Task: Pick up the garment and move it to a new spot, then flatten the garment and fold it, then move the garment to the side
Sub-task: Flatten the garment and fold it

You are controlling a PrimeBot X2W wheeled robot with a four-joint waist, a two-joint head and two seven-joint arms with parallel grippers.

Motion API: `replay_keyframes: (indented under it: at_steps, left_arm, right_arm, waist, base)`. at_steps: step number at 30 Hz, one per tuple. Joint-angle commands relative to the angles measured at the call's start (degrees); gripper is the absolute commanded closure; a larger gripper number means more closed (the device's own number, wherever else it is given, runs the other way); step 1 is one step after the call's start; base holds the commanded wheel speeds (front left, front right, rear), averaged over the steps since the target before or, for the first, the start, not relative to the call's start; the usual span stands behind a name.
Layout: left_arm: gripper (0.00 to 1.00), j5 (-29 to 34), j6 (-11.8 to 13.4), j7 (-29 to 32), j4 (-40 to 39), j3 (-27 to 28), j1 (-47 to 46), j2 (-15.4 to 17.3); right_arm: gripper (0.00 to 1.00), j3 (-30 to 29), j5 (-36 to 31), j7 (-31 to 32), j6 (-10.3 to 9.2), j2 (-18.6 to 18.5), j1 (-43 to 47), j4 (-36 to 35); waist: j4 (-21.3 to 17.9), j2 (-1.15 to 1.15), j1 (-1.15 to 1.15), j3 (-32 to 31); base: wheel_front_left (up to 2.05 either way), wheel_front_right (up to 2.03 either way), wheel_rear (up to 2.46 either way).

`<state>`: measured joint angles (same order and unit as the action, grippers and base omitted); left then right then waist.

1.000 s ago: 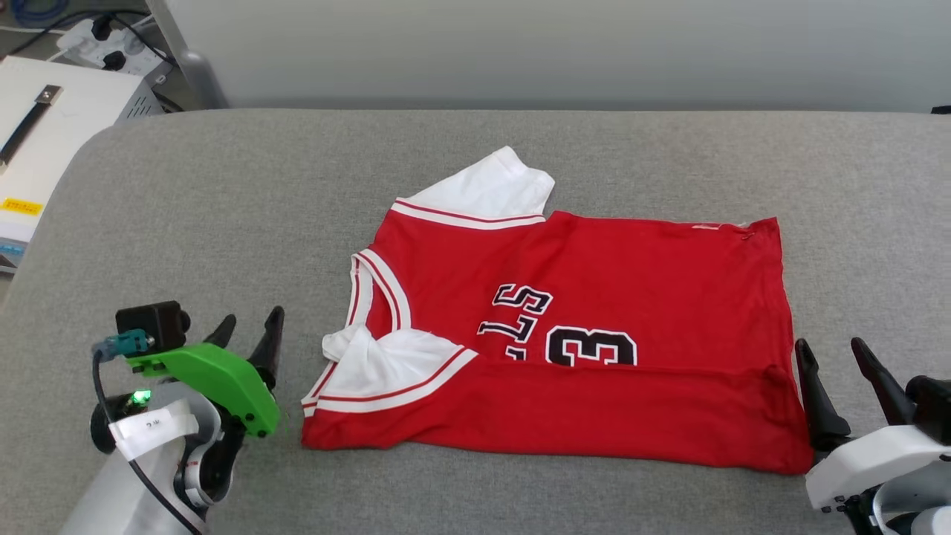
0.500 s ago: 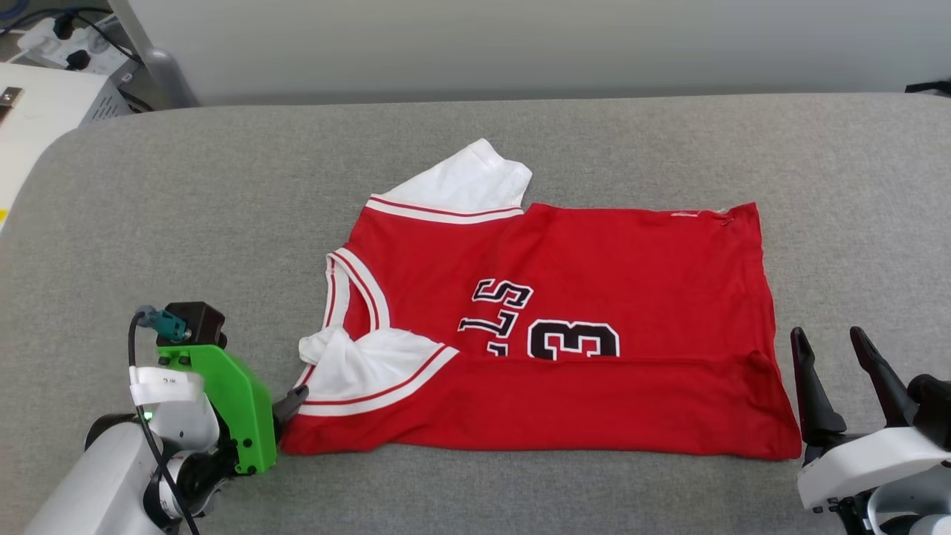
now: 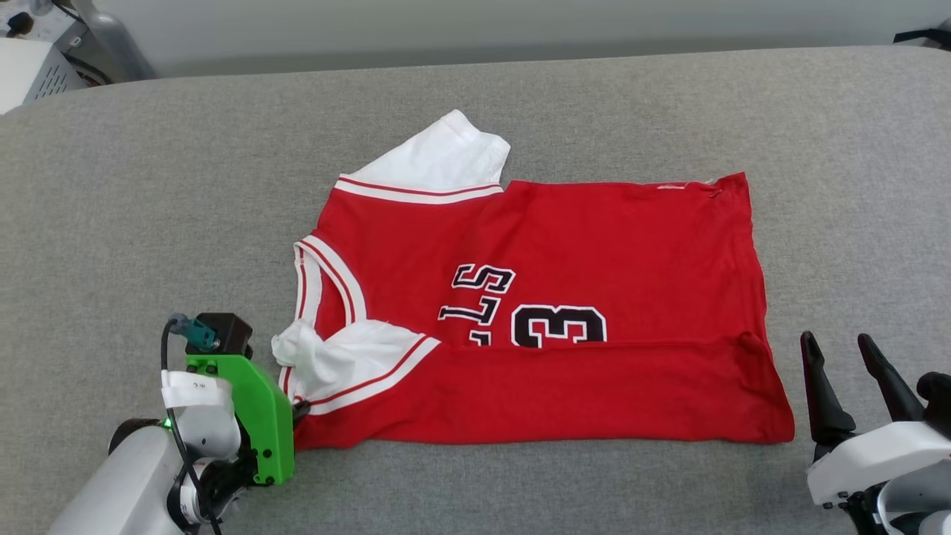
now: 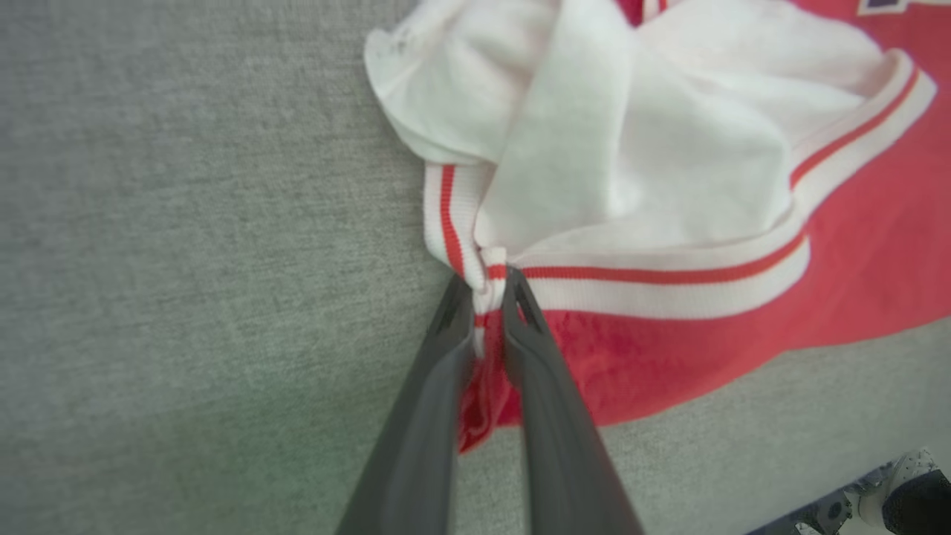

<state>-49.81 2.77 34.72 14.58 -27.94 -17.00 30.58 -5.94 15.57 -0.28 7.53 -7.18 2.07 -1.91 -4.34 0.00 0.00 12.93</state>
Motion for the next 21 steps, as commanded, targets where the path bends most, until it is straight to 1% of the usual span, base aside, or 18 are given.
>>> replay_keyframes:
  at_steps: [1,5,9,13,15,21]
  left_arm:
    - [1.00,0.0,-1.0,0.0,1.7,-2.6,1.9,-2.6]
    - [1.00,0.5,-1.9,-2.1,2.5,-2.5,1.7,-2.5]
    - [1.00,0.9,-2.0,-4.0,1.5,-1.7,1.7,-1.9]
    - [1.00,1.1,-1.2,-5.9,-1.9,-0.3,1.7,-1.1]
    - [1.00,1.3,-0.9,-6.2,-3.7,0.0,1.5,-0.8]
    - [1.00,1.2,-0.3,-6.1,-8.3,0.4,1.0,-0.4]
  right_arm:
    - [0.00,-0.6,0.5,0.7,-0.04,-0.3,-0.9,0.3]
    - [0.00,-1.6,2.1,4.1,-0.04,-0.9,-0.5,0.9]
    - [0.00,-2.4,4.2,11.2,-0.04,-1.9,-0.3,2.2]
    - [0.00,-0.8,6.3,22.2,-0.04,-4.0,0.0,4.0]
    - [0.00,0.3,7.1,26.0,-0.04,-4.7,-0.2,4.2]
    - [0.00,3.8,9.1,32.8,-0.04,-5.7,-2.8,6.1]
  waist:
    - [0.6,0.00,0.00,-0.9]
    - [1.3,0.00,0.00,-2.7]
    - [1.7,0.00,0.00,-4.1]
    - [2.5,0.00,0.00,-4.6]
    - [3.0,0.00,0.00,-4.2]
    - [3.9,0.00,0.00,-2.1]
  base:
    - [0.00,0.00,0.00]
    - [0.00,0.00,0.00]
    - [0.00,0.00,0.00]
    - [0.00,0.00,0.00]
    - [0.00,0.00,0.00]
    - [0.00,0.00,0.00]
